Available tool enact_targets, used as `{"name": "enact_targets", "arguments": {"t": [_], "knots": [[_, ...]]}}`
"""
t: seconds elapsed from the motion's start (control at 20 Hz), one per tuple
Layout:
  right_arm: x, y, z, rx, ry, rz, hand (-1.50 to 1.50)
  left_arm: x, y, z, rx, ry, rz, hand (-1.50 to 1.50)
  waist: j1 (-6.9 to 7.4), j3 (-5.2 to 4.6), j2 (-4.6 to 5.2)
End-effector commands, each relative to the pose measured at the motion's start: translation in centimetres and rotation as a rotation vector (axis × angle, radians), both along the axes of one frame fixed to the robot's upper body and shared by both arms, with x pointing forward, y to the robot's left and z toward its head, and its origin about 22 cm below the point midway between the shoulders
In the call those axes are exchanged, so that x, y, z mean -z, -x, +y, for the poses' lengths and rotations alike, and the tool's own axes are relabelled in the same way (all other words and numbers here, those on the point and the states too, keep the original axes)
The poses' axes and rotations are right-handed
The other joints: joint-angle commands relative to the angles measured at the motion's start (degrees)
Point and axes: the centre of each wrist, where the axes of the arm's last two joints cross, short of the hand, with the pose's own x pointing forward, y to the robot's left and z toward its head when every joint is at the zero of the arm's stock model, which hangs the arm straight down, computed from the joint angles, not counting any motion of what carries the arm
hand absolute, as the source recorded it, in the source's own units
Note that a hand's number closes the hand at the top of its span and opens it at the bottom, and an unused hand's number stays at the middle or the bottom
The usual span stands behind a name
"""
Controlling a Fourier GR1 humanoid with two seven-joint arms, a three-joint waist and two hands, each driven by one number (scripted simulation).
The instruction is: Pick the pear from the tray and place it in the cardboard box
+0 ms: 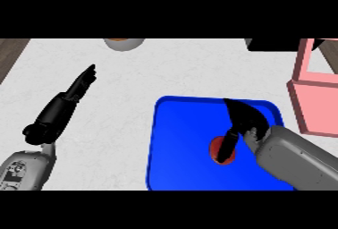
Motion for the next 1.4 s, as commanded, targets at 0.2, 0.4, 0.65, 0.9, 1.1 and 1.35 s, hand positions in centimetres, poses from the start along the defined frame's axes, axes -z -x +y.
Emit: {"name": "enact_targets", "arguments": {"t": [0.2,0.4,0.65,0.9,1.1,1.35], "knots": [[2.4,0.1,-0.1,0.126,0.101,0.121,-1.50,0.6,1.5,1.1,0.001,-0.004,0.009,0.00,0.27,0.02,-0.05],[2.5,0.9,0.3,0.144,0.138,0.110,-1.50,-0.2,0.9,0.5,-0.008,-0.012,0.014,0.00,-0.18,0.02,-0.18],[3.6,0.6,-0.7,0.152,0.126,0.127,-1.50,0.9,0.7,1.4,-0.002,-0.001,0.011,0.00,-0.23,0.01,-0.01],[4.8,1.8,-1.0,0.103,0.084,0.106,1.50,-0.8,0.1,0.8,-0.019,-0.007,0.000,0.00,-0.26,0.05,-0.02],[4.0,0.6,0.3,0.017,0.102,-0.007,1.50,0.7,0.7,0.5,-0.004,0.009,0.009,0.00,0.00,0.04,0.03],[5.4,1.5,-0.9,-0.030,0.164,-0.087,1.50,1.5,1.4,-0.3,-0.007,-0.009,0.001,0.00,-0.19,0.04,-0.02]]}}
